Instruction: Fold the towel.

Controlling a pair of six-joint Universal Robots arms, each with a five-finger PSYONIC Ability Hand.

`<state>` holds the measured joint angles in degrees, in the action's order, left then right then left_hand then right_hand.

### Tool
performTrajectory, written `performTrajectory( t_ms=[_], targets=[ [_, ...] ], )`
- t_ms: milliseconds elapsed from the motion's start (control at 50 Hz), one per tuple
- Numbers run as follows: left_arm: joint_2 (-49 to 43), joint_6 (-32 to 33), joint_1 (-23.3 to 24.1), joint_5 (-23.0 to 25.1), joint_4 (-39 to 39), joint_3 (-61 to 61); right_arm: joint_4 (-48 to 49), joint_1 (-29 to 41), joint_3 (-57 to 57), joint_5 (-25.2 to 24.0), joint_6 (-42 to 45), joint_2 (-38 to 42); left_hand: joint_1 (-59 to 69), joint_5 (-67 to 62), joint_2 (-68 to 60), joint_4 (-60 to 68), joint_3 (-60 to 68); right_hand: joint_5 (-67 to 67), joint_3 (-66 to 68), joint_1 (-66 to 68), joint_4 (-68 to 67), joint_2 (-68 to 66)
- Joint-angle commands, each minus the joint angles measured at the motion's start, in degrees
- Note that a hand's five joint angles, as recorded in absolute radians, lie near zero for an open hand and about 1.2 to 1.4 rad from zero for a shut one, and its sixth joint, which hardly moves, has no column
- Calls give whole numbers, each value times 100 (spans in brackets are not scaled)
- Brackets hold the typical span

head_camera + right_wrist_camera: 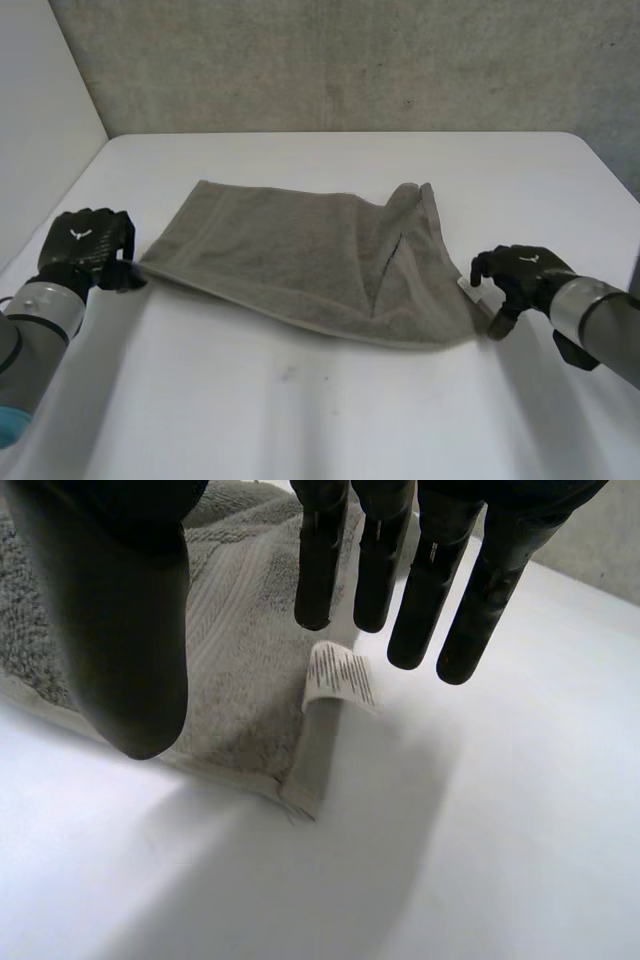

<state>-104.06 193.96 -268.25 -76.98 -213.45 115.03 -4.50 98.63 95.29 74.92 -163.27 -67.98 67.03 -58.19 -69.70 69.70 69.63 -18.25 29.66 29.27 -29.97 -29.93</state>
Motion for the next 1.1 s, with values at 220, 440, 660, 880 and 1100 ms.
performTrajectory(
  t_ms=[220,440,660,880,1100],
  targets=[
    [229,-200,-122,26,14,28,380,-133,640,-760,-390,-40,1297,-1181,-1030,1030,1037,151,-292,-253,323,319],
    [229,-218,-139,34,14,28,986,245,815,-733,-276,171,1297,-1181,-1030,1030,1037,-101,-40,-1,71,67],
    [229,-218,-139,43,14,63,1302,297,736,-724,340,487,1297,-1181,-1030,1030,1037,-639,498,537,-468,-471],
    [229,-218,-139,43,14,72,1496,289,552,-707,401,628,1297,-1181,-1030,1030,1037,-1514,1373,1412,-1342,-1346],
    [229,-218,-139,52,14,81,1540,297,332,-540,410,786,1297,-1181,-1030,1030,1037,-1800,1659,1698,-1628,-1632]
  ],
)
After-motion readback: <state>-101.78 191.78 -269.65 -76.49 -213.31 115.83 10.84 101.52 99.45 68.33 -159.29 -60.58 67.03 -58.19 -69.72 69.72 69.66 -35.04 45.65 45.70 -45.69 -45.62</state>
